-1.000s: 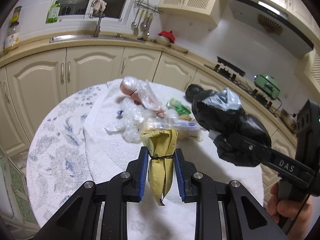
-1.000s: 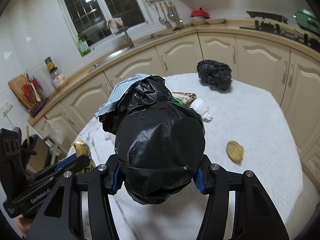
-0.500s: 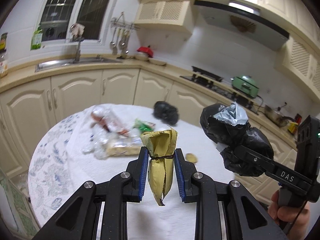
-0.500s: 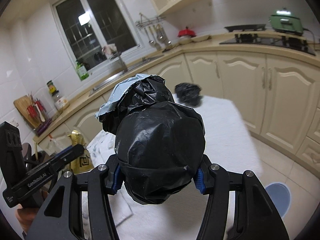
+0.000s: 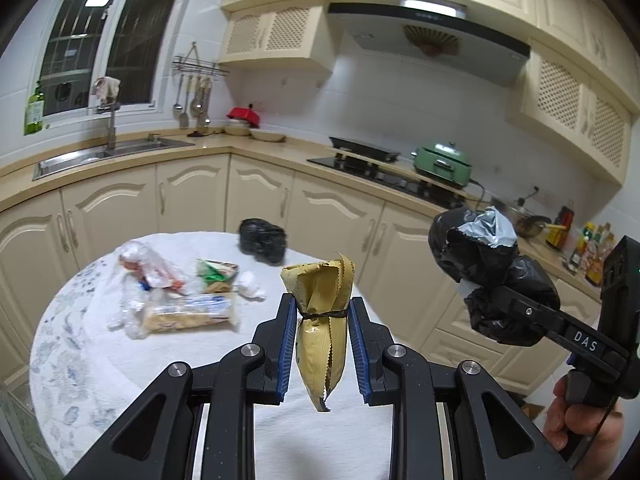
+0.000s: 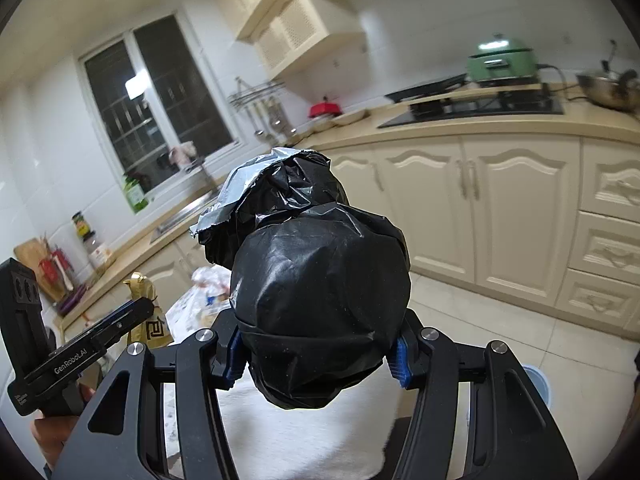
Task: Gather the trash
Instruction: 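Carry the yellow wrapper and black bag over the blue trash bin, then open both tools to drop the items into the blue bin, then return both tools to the trash on the table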
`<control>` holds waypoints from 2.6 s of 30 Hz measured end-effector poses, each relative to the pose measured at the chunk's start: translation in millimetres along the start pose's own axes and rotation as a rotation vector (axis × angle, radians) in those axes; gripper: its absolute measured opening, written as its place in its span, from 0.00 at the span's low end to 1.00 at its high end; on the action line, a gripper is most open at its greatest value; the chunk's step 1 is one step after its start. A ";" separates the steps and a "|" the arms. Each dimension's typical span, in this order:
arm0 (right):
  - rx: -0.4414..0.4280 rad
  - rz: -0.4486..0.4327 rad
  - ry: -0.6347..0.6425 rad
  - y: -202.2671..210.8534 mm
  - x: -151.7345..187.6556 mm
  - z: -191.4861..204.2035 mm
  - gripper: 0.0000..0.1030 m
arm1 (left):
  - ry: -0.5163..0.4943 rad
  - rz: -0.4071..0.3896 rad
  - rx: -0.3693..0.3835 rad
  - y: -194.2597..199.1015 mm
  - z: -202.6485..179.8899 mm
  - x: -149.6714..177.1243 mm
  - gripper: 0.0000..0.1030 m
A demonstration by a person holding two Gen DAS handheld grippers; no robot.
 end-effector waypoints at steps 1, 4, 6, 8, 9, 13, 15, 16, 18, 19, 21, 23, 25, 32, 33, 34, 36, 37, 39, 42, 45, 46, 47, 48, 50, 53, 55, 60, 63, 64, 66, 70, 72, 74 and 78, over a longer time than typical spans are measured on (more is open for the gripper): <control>0.009 -0.010 -0.009 5.7 -2.0 -6.2 0.55 | -0.010 0.000 0.008 -0.6 -7.5 -1.3 0.22; 0.035 -0.039 -0.035 21.1 -8.0 -25.8 0.55 | -0.037 0.005 0.042 -6.1 -30.8 -6.3 0.22; 0.057 -0.055 -0.051 30.1 -11.1 -39.2 0.55 | -0.056 0.009 0.068 -12.4 -47.7 -10.1 0.22; 0.083 -0.068 -0.069 39.2 -13.9 -54.8 0.55 | -0.076 0.014 0.104 -19.8 -67.1 -13.1 0.22; 0.097 -0.075 -0.078 43.3 -14.5 -62.3 0.55 | -0.083 0.015 0.112 -25.8 -75.7 -14.3 0.22; 0.162 -0.088 -0.114 56.2 -16.2 -95.8 0.55 | -0.113 0.039 0.163 -49.2 -107.9 -14.7 0.22; 0.188 -0.092 -0.131 60.6 -16.6 -111.5 0.55 | -0.126 0.053 0.184 -65.5 -124.1 -15.8 0.22; 0.205 -0.094 -0.142 62.8 -16.7 -120.5 0.55 | -0.134 0.063 0.197 -73.5 -133.0 -15.7 0.22; 0.234 -0.098 -0.159 66.4 -16.6 -135.9 0.55 | -0.145 0.078 0.221 -89.0 -148.3 -16.7 0.22; 0.249 -0.099 -0.172 67.7 -16.1 -145.3 0.55 | -0.155 0.089 0.233 -97.3 -156.6 -16.5 0.22; 0.270 -0.096 -0.193 69.2 -14.6 -160.9 0.55 | -0.163 0.104 0.252 -117.0 -168.3 -17.6 0.22; 0.294 -0.093 -0.222 69.3 -12.1 -179.0 0.55 | -0.174 0.120 0.275 -136.7 -182.7 -17.6 0.22; 0.312 -0.086 -0.246 68.0 -9.7 -193.3 0.55 | -0.179 0.139 0.289 -159.4 -192.6 -19.9 0.22; 0.387 -0.054 -0.317 54.5 2.4 -244.9 0.55 | -0.197 0.230 0.342 -245.8 -232.0 -17.0 0.22; 0.394 -0.047 -0.330 51.4 4.4 -253.2 0.55 | -0.198 0.244 0.347 -256.2 -236.4 -16.5 0.22; 0.399 -0.041 -0.341 48.4 5.6 -259.5 0.55 | -0.199 0.259 0.353 -268.4 -241.6 -16.2 0.22; 0.415 -0.028 -0.361 43.0 10.2 -272.6 0.55 | -0.203 0.295 0.364 -295.6 -253.2 -14.9 0.22; 0.425 -0.021 -0.372 39.4 12.6 -280.7 0.55 | -0.205 0.307 0.366 -306.5 -258.3 -14.2 0.22; 0.431 -0.004 -0.398 32.3 16.7 -295.0 0.55 | -0.209 0.339 0.374 -332.8 -269.1 -12.7 0.22; 0.443 0.021 -0.424 20.9 22.0 -313.8 0.55 | -0.212 0.387 0.381 -371.3 -285.3 -9.0 0.22; 0.444 0.047 -0.455 8.3 28.0 -330.8 0.55 | -0.212 0.431 0.385 -409.4 -297.3 -2.6 0.22; 0.443 0.053 -0.464 4.2 29.1 -336.2 0.55 | -0.209 0.445 0.385 -420.1 -300.3 0.4 0.22; 0.442 0.062 -0.476 -0.6 31.0 -342.8 0.55 | -0.205 0.464 0.385 -434.2 -303.5 2.4 0.22; 0.442 0.070 -0.485 -5.3 32.8 -347.1 0.55 | -0.203 0.476 0.384 -444.2 -307.3 5.7 0.22; 0.447 0.086 -0.504 -14.1 36.5 -357.7 0.55 | -0.204 0.499 0.382 -464.9 -313.3 9.8 0.22; 0.451 0.112 -0.536 -27.4 43.0 -374.3 0.57 | -0.210 0.534 0.385 -497.3 -323.9 15.8 0.25; 0.448 0.134 -0.568 -36.3 49.2 -386.9 0.59 | -0.211 0.558 0.369 -518.0 -328.2 19.5 0.56; 0.454 0.179 -0.627 -47.7 63.6 -408.6 0.72 | -0.203 0.562 0.313 -538.9 -328.8 25.9 0.86; 0.466 0.183 -0.647 -46.0 69.2 -411.6 0.88 | -0.203 0.556 0.286 -540.7 -330.1 27.8 0.90; 0.472 0.184 -0.647 -45.2 70.4 -411.1 0.93 | -0.208 0.552 0.276 -537.1 -330.3 28.1 0.91; 0.497 0.184 -0.644 -43.0 72.8 -408.8 0.99 | -0.213 0.541 0.264 -529.3 -329.9 28.2 0.93; 0.539 0.161 -0.632 -33.3 73.8 -397.9 1.00 | -0.212 0.501 0.243 -498.1 -324.8 26.0 0.95; 0.542 0.148 -0.623 -27.3 71.3 -389.0 1.00 | -0.209 0.474 0.243 -478.1 -320.6 23.0 0.95; 0.537 0.134 -0.606 -20.2 67.2 -375.2 1.00 | -0.204 0.439 0.246 -457.4 -317.4 17.1 0.96; 0.516 0.093 -0.567 -7.4 53.7 -343.1 1.00 | -0.209 0.361 0.241 -406.4 -303.0 3.9 0.96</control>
Point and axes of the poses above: each gripper's, at about its wrist camera, not at the fingertips, and y roughly against the way its jaws point, z to its left, x to its underside, the point moved 2 cm from there along -y, roughly the way its jaws point, and after that the axes turned 11 degrees about -y, right-handed, at the moved point
